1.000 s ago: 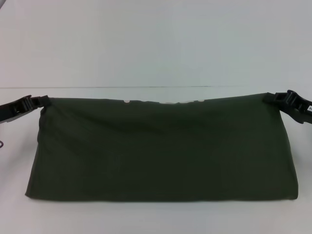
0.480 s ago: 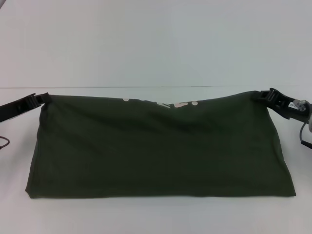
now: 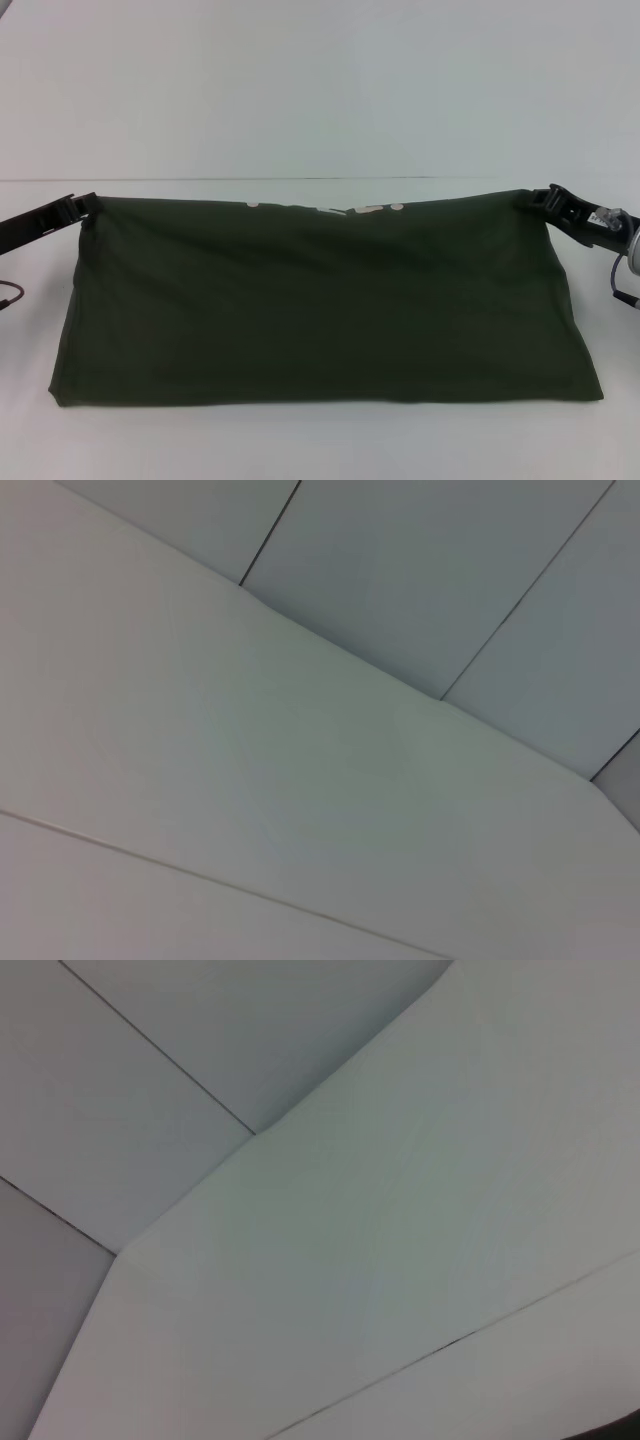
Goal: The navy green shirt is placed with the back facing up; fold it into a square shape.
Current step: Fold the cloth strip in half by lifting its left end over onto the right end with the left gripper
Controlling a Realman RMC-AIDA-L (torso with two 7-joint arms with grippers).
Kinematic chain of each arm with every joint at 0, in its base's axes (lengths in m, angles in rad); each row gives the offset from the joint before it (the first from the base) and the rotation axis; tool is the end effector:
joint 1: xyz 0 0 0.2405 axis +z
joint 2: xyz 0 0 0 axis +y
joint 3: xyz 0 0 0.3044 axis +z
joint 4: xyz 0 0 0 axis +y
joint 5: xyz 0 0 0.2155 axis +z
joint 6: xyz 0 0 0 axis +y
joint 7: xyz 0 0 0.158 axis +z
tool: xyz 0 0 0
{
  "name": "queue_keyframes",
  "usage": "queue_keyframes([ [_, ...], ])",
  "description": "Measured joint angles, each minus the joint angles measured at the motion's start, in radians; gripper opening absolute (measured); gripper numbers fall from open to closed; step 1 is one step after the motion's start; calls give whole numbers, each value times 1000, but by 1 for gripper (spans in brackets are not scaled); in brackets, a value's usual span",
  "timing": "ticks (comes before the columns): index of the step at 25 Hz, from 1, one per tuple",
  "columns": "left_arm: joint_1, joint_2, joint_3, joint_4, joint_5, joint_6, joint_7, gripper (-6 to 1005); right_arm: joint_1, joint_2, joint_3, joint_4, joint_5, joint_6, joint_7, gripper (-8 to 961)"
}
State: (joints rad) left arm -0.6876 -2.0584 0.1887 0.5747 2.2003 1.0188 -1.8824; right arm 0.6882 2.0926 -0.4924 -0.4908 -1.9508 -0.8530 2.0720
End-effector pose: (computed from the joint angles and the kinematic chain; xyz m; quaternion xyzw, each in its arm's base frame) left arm -0.3556 0.4535 0.0254 -0.7063 -0.5329 -0.2902 0.3646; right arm 0.3288 0.4648 -0.0220 -0.6574 0.6035 0.3212 0.3169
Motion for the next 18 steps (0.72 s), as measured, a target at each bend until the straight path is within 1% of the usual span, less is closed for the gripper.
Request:
queue_keyframes([
  [9,-3,-12,0,-10,-41,-31,28,11,6,0,-1,7,4,10,-10,115],
  [15,9,-40,0,-10,-130,-49,124,70,8,0,-1,28,39,19,-51,141],
  [18,15,-50,0,-9,-176,-82,154,99,6,0,-2,38,74,10,-92,154],
])
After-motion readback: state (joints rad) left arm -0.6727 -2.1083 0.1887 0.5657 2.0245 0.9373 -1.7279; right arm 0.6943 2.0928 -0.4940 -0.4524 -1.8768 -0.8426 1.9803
